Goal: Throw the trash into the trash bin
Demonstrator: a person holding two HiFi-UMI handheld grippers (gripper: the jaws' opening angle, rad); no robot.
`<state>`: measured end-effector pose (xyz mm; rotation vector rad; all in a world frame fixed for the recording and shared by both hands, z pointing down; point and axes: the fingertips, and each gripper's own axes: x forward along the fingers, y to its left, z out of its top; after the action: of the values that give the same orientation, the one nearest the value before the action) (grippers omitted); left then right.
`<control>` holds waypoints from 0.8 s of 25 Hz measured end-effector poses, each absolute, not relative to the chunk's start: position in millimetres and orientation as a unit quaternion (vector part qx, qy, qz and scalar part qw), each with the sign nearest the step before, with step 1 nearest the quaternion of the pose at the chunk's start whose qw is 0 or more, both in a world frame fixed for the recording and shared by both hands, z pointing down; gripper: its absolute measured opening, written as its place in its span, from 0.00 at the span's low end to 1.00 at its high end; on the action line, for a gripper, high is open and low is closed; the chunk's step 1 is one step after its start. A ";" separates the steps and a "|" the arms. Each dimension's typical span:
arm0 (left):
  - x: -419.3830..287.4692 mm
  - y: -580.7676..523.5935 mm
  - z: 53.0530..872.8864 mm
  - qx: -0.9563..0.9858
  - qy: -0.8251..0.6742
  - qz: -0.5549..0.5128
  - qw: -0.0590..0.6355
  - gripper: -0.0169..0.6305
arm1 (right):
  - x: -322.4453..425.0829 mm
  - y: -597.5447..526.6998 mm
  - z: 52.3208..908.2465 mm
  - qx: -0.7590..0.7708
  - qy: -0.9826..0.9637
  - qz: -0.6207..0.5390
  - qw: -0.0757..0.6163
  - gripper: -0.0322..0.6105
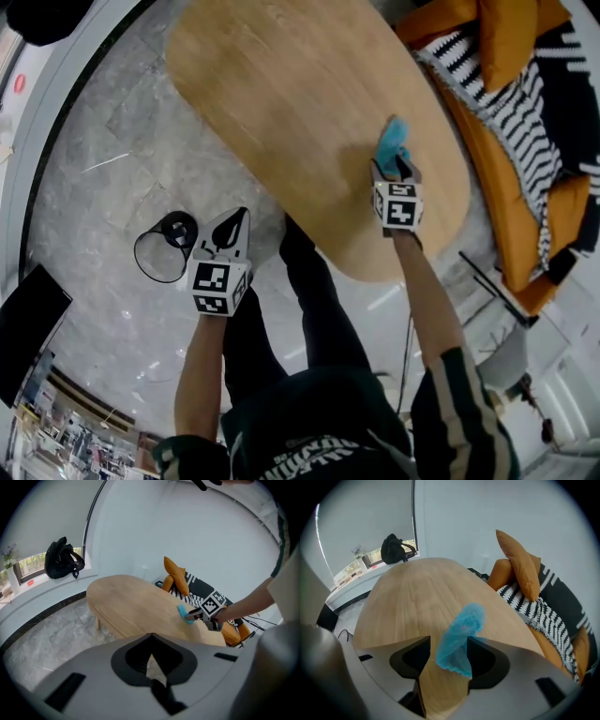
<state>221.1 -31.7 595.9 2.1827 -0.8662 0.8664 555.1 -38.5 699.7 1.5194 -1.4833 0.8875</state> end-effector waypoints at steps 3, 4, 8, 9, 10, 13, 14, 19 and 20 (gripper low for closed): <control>232.0 -30.0 605.9 0.827 -0.326 0.330 0.318 0.03 | 570.1 -34.7 715.0 0.600 -0.577 0.362 0.420 0.41; 236.2 -29.6 609.1 0.827 -0.325 0.328 0.320 0.03 | 576.0 -33.8 721.6 0.599 -0.576 0.360 0.423 0.41; 245.3 -17.2 615.9 0.828 -0.323 0.318 0.329 0.03 | 580.1 -25.7 730.2 0.591 -0.581 0.366 0.422 0.40; 246.0 -14.6 615.2 0.830 -0.324 0.315 0.328 0.03 | 577.1 -23.0 730.1 0.586 -0.586 0.368 0.421 0.33; 246.2 -12.3 614.1 0.831 -0.325 0.313 0.327 0.03 | 573.8 -20.8 728.7 0.582 -0.591 0.367 0.421 0.15; 239.5 -5.7 609.6 0.831 -0.335 0.302 0.325 0.03 | 560.2 -21.0 719.5 0.579 -0.610 0.348 0.414 0.07; 232.8 -3.4 608.3 0.830 -0.340 0.300 0.325 0.03 | 553.2 -22.5 715.9 0.579 -0.617 0.340 0.410 0.06; 169.9 12.8 604.9 0.813 -0.383 0.291 0.329 0.03 | 490.0 -32.4 700.1 0.560 -0.658 0.311 0.397 0.06; 155.3 16.0 603.5 0.808 -0.395 0.287 0.330 0.03 | 474.1 -35.7 697.3 0.551 -0.668 0.303 0.398 0.06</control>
<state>155.3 16.0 603.5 2.1131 -1.0340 0.7498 474.1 -35.7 697.3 1.3950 -1.6912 0.7685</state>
